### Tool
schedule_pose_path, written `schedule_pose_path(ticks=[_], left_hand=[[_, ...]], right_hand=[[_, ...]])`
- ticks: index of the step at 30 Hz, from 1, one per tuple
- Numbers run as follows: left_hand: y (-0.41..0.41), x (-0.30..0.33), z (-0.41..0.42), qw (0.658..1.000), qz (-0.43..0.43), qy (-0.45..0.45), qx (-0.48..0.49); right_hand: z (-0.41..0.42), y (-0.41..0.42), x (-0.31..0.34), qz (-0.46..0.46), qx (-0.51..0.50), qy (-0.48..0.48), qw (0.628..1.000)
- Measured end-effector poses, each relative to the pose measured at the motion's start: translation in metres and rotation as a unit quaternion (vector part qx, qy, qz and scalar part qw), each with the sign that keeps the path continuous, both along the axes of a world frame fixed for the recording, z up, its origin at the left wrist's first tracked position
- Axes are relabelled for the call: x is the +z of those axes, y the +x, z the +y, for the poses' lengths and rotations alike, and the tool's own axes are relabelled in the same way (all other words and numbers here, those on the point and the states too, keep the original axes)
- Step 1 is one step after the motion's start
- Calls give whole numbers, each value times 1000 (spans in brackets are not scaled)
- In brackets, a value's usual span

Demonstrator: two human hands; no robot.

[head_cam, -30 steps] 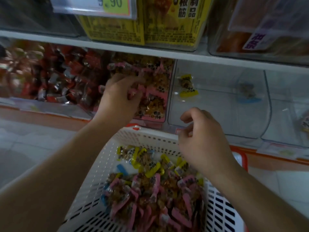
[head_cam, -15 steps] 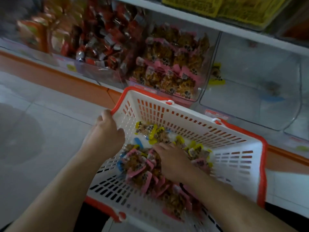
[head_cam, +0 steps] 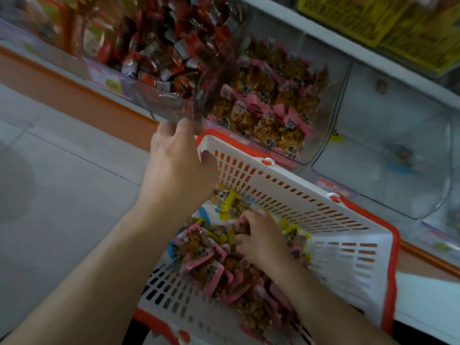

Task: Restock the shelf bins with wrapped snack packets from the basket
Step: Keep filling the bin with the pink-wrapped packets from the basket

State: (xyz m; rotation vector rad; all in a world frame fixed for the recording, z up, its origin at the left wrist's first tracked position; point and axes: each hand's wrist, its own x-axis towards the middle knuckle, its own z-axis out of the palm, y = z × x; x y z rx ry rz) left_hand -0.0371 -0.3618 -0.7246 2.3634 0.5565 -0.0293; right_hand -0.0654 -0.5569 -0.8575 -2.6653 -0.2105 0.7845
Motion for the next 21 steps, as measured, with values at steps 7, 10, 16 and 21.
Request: schedule_pose_path(ticks=[7,10,16,21], left_hand=[[0,-5,-19,960,106,-191,-177],[3,-1,-33,942,102,-247,-204],[14,-1,-43,935,39,-321,-147],[19,-4,-54,946,33,-298,-120]], right_hand=[[-20,27,121,72,-157,245,954],[-31,29,130,65,-180,314,930],[-53,40,124,103,-283,451,840],[-67,52,120,98,-219,432,869]])
